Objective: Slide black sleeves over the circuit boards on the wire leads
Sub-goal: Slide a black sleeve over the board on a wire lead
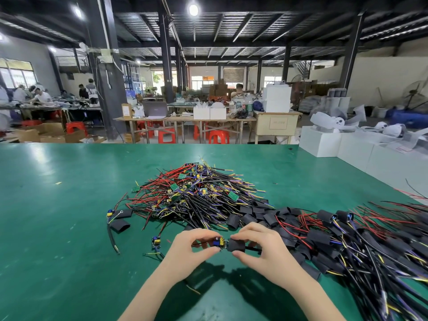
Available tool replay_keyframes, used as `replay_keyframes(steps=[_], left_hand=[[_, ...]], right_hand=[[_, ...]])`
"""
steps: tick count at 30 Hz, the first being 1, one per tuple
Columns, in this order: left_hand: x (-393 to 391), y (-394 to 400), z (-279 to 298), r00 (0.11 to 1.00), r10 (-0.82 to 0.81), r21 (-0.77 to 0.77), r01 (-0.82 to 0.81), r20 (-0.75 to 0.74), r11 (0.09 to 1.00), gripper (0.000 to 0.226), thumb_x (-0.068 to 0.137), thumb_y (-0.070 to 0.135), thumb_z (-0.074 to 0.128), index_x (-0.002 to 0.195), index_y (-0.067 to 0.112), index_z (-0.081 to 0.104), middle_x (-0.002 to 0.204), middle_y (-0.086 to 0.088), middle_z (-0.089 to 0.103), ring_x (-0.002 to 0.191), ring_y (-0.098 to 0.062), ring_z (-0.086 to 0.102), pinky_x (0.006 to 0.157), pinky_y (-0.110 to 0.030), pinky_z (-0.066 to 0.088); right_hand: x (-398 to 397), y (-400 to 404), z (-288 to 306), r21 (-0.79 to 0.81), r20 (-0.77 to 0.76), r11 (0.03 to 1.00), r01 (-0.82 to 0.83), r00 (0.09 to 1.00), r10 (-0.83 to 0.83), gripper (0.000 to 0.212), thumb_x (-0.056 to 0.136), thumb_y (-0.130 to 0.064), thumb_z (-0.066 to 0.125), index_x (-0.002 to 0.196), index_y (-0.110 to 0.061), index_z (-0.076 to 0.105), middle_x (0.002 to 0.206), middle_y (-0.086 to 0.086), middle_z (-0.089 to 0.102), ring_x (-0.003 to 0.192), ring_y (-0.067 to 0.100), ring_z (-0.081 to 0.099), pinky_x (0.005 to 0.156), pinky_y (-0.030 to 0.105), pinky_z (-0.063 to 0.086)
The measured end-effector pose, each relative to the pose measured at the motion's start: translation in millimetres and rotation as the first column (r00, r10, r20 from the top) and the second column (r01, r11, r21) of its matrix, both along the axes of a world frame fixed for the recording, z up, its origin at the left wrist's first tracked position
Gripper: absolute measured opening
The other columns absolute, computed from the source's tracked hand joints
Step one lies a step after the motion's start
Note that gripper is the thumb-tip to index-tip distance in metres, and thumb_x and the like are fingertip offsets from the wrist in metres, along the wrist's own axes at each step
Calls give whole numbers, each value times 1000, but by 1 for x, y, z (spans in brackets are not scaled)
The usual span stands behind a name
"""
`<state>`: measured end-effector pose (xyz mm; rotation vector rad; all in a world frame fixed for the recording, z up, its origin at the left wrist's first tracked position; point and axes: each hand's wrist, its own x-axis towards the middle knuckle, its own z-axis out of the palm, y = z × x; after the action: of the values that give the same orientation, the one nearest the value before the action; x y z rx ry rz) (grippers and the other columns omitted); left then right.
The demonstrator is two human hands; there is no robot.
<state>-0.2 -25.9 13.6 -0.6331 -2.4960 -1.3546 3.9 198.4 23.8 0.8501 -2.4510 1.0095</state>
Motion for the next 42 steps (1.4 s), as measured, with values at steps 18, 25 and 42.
replay_keyframes(steps=[18, 25, 42], left_hand=[[3, 3, 3, 975, -40, -203, -6, -220, 979, 12, 89, 27, 69, 97, 18, 73, 70, 7, 52, 73, -9, 46, 72, -29, 41], [6, 7, 2, 972, -35, -97, 13, -233, 995, 10, 86, 24, 72, 93, 18, 74, 70, 4, 57, 71, -9, 48, 68, -25, 40], [5, 5, 2, 981, -38, -146, 10, -189, 989, 9, 88, 26, 70, 92, 19, 71, 72, 2, 56, 72, -8, 47, 69, -21, 38]], right_hand=[[3, 2, 5, 25, -38, 999, 21, 999, -20, 26, 76, -23, 78, 101, -19, 75, 93, -9, 64, 86, 0, 58, 78, 18, 46], [3, 1, 6, 17, -63, 999, 27, 998, -26, 27, 77, -20, 78, 104, -18, 75, 97, -7, 66, 90, 7, 59, 82, 16, 43], [2, 1, 4, 74, -59, 995, 59, 997, -55, 36, 71, -18, 81, 106, -22, 74, 97, -11, 69, 90, 12, 59, 78, 19, 45]])
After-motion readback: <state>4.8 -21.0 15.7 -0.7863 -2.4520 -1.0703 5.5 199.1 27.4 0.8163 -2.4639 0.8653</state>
